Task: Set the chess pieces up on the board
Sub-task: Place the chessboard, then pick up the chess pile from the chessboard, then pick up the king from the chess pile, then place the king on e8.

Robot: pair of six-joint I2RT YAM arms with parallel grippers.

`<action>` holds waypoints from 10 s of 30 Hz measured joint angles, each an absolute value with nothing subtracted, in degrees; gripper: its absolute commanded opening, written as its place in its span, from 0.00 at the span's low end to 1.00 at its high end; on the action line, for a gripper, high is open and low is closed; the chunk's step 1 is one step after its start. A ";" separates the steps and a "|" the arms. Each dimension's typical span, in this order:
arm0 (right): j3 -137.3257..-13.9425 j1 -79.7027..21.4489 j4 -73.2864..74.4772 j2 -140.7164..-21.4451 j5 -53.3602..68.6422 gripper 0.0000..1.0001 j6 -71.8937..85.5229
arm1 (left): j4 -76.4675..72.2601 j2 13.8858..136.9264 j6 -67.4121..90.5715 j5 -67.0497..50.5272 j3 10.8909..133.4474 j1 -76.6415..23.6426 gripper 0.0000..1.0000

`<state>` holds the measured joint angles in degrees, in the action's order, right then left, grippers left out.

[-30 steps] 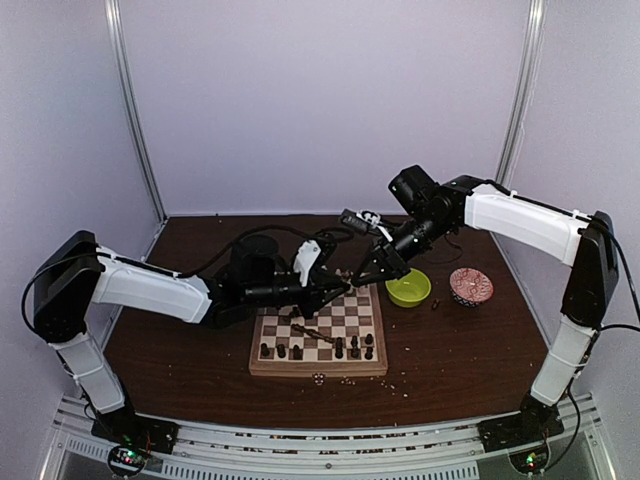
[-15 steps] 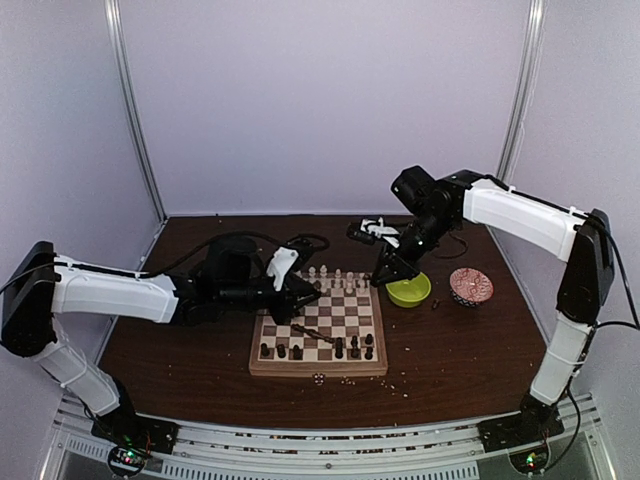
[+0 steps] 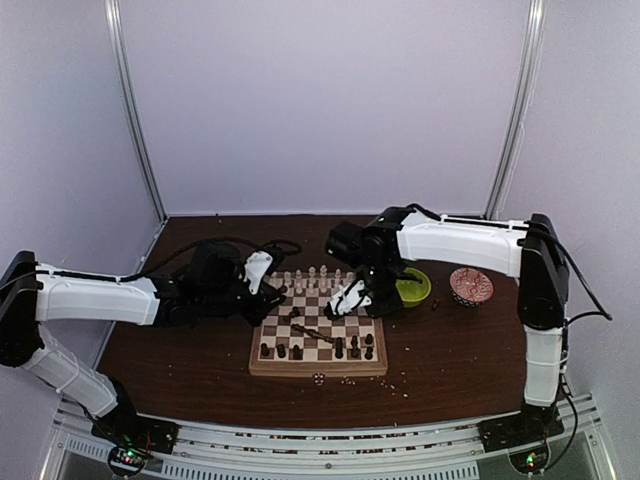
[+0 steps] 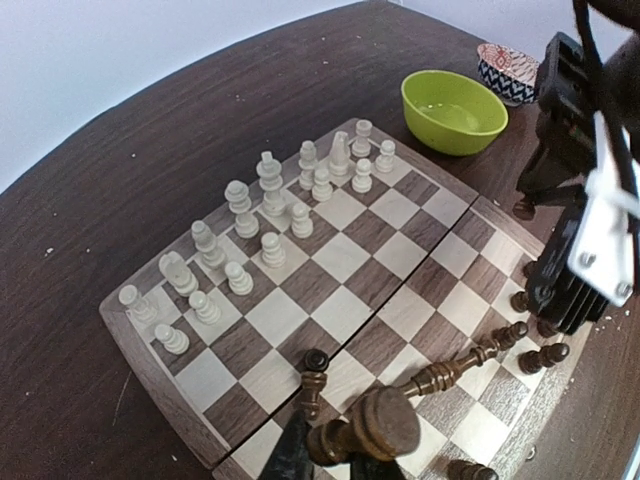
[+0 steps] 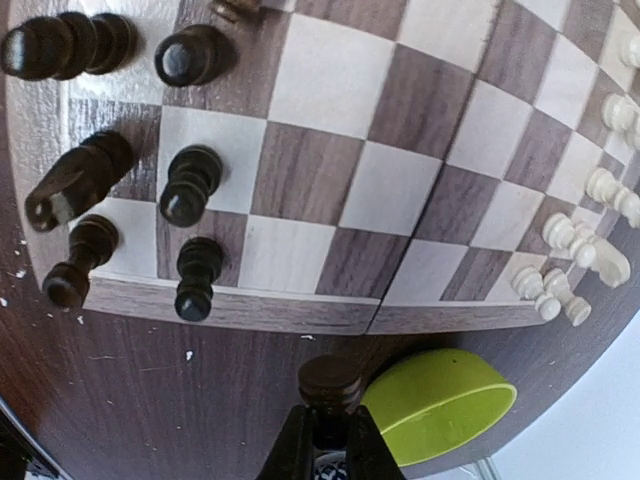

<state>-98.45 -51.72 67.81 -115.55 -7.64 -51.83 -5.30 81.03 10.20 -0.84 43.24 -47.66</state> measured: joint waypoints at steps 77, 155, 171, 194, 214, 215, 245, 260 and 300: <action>-98.43 -57.80 48.53 -107.72 11.53 0.42 -56.90 | 12.43 98.15 12.75 -25.56 63.42 -45.69 0.21; -78.59 -33.45 46.83 -102.26 28.75 0.31 -26.55 | 38.28 113.38 23.11 1.41 81.14 -58.13 0.33; -81.14 -32.05 47.86 -102.26 31.66 0.38 -24.88 | 39.81 113.36 21.17 2.24 82.17 -57.45 0.05; -95.46 -28.29 47.16 -113.06 63.51 0.50 -1.04 | 19.05 98.32 18.70 0.45 72.42 -56.40 0.02; -96.18 -31.16 43.86 -114.34 67.31 0.17 3.29 | 17.45 98.24 18.65 -0.32 71.70 -56.62 0.02; -96.16 -31.16 43.77 -114.34 67.31 0.16 3.36 | 17.41 98.24 18.63 -0.32 71.68 -56.62 0.02; -94.65 -29.12 42.00 -112.33 60.27 0.13 -0.16 | 18.70 94.21 18.28 0.38 65.30 -54.50 0.02; -84.58 -45.67 39.77 -101.91 40.80 0.13 -14.26 | 18.04 86.63 18.76 0.64 64.29 -41.78 0.02; -88.03 -58.54 37.69 -113.75 23.92 0.14 -24.12 | 14.70 80.14 19.92 1.72 57.39 -41.56 0.02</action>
